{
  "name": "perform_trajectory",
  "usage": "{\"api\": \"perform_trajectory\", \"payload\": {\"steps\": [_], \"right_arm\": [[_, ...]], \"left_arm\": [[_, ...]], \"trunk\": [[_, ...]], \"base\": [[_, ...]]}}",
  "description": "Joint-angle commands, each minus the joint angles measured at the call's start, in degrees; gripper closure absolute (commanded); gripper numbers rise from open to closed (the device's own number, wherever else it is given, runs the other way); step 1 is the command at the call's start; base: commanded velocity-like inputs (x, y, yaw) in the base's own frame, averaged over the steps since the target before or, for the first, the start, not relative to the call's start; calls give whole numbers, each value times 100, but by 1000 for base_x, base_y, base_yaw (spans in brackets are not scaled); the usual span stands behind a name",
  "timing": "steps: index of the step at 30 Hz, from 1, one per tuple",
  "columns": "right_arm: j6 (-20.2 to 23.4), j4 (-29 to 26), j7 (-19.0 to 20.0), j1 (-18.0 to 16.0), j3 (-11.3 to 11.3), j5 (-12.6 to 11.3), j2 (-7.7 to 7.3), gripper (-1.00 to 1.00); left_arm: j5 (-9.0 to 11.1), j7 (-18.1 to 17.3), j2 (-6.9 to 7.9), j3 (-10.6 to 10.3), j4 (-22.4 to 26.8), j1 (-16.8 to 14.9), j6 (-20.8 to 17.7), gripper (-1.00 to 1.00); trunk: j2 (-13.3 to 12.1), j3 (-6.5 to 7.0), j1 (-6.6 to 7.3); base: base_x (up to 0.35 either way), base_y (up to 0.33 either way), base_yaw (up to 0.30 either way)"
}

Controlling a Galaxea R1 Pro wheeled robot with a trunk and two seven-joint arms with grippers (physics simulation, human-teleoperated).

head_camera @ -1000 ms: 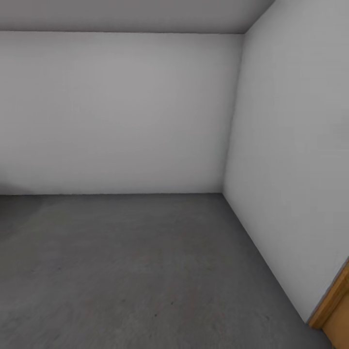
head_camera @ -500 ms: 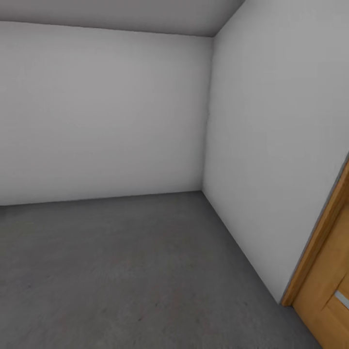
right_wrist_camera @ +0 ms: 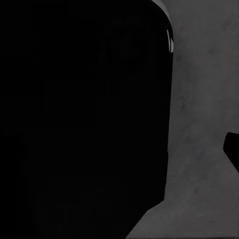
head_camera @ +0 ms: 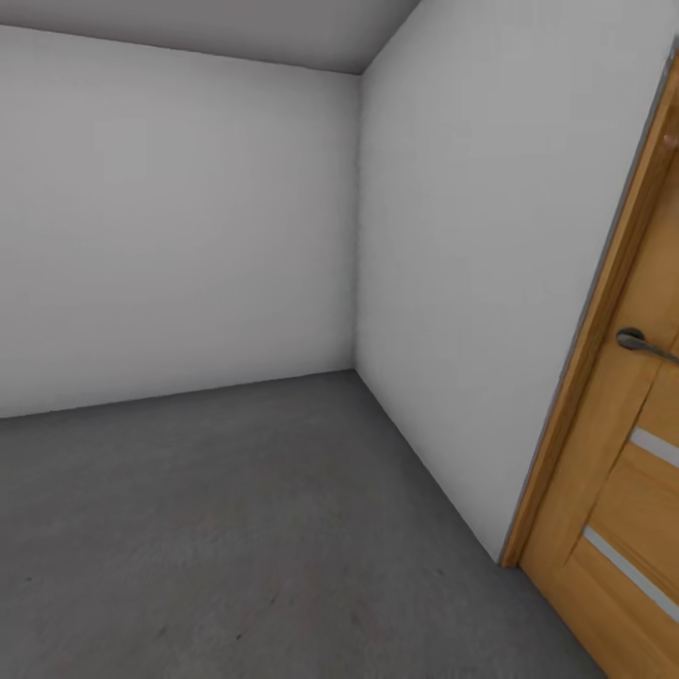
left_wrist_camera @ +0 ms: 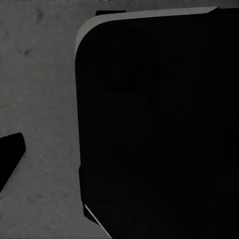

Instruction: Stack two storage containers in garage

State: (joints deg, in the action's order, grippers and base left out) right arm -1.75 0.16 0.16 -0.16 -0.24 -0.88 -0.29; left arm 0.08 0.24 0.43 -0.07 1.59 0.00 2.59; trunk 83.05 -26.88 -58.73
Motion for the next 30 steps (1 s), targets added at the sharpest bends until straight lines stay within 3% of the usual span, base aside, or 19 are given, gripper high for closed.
{"api": "perform_trajectory", "payload": {"steps": [1,30], "right_arm": [[-18,2,2,-2,-2,-9,-1,-100],[-89,2,2,-2,4,-5,10,-100]], "left_arm": [[1,2,0,-2,0,0,16,-100],[33,2,-6,20,0,0,19,-100]], "trunk": [[2,-4,0],[2,-4,0]], "base": [[0,0,-296],[0,0,-296]]}}
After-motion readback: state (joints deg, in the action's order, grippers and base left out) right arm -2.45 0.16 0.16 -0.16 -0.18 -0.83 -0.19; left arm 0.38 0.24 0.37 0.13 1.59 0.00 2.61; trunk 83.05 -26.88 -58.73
